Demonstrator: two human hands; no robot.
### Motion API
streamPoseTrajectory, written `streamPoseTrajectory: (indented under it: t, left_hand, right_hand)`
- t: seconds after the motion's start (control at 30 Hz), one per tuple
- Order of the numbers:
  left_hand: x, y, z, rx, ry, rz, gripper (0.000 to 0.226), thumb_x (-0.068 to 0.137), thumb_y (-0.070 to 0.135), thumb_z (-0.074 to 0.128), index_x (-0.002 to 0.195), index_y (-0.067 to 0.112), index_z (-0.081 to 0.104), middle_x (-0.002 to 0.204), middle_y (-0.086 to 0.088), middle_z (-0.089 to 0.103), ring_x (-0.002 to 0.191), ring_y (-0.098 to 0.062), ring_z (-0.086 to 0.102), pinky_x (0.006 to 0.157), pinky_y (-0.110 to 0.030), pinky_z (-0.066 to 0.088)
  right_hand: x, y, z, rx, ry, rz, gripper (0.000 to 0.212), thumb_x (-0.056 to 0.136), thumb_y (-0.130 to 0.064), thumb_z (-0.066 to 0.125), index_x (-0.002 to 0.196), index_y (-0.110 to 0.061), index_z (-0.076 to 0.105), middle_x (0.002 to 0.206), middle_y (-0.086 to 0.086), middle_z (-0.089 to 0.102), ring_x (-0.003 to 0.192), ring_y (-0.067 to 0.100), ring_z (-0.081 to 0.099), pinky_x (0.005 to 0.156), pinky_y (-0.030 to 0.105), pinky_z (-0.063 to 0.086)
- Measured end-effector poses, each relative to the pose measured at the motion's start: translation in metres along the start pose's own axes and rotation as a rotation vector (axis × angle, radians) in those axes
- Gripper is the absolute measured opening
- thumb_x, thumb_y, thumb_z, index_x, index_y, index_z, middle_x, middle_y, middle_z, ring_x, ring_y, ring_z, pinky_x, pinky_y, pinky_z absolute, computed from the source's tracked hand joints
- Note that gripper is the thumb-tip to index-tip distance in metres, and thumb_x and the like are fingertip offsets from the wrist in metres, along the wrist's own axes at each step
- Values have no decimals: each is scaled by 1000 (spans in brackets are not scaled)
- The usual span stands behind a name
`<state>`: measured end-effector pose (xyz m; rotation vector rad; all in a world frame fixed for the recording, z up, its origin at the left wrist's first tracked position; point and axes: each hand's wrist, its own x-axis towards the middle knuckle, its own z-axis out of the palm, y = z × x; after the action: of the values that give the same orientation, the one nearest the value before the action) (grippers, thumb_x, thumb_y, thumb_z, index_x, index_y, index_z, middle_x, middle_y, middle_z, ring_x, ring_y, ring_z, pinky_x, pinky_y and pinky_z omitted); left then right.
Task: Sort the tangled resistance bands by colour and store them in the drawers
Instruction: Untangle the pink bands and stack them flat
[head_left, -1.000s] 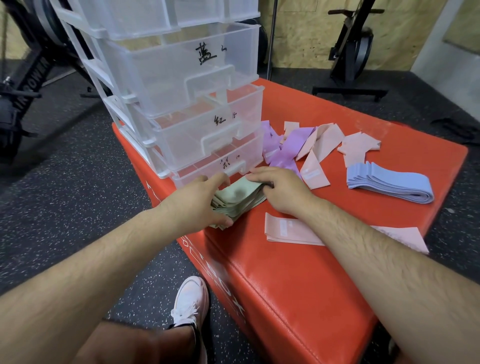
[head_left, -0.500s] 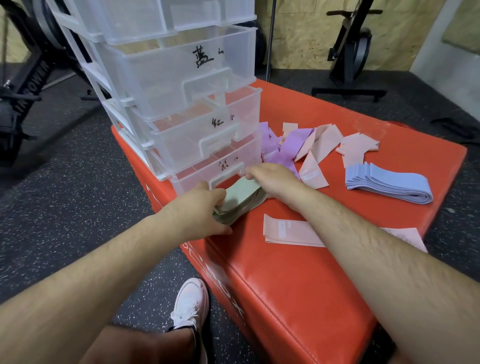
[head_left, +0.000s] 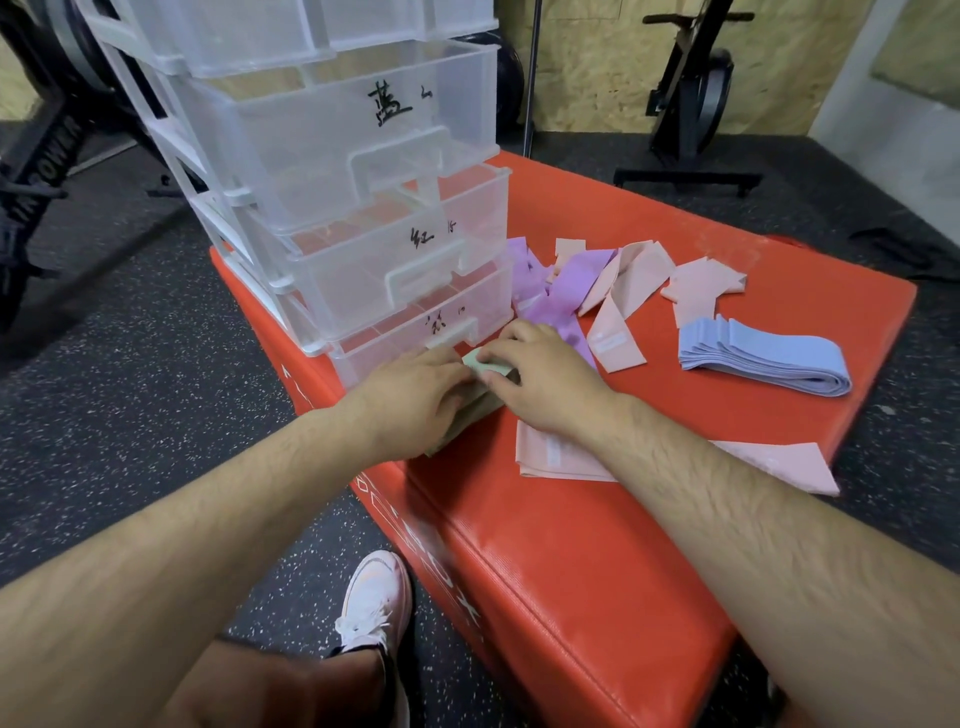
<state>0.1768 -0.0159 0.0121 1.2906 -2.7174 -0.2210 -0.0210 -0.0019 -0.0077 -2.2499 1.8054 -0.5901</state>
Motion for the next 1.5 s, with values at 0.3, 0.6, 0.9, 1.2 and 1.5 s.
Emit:
streamPoseTrajectory:
  t: [0.3,0.6,0.9,1.2,1.5]
  left_hand:
    - [22,16,-9,73,28,3,54,81,44,34,127,28,58,119,3,58,117,-24,53,98,-38,39]
    - [65,41,12,81,150,81,42,86,43,43,120,30,63,123,7,58,114,-26,55,94,-38,42]
    - [93,83,22,40,118,144,38,87,29,49,121,24,65,117,-3,59,115,-31,51,91,-39,40]
    - [108,122,9,-623,-77,-344,41,95,49,50,77,16,66,74,4,71,73,-19,67,77,-32,54]
    - [85,138,-5,-1024,87,-401,9,89,14,61,86,7,65,75,-4,69,69,-21,69,70,-38,63]
  right_hand:
    - [-13,3,-18,-73,19,16,40,96,-33,49,135,-31,56,126,0,56,121,27,46,102,46,42]
    - [-30,62,-49,-273,-103,475,36,90,-26,59,123,-14,54,129,15,49,122,37,45,100,42,42]
    - [-39,80,-55,-109,-104,526,32,91,-18,57,119,-5,66,127,16,57,119,37,55,101,42,47]
    - [-57,62,-95,1006,284,776,21,87,7,59,85,-10,71,93,8,67,79,14,60,70,24,50]
    - [-88,31,-107,1204,-68,659,18,95,-7,58,109,-6,69,91,5,67,77,15,67,85,33,54]
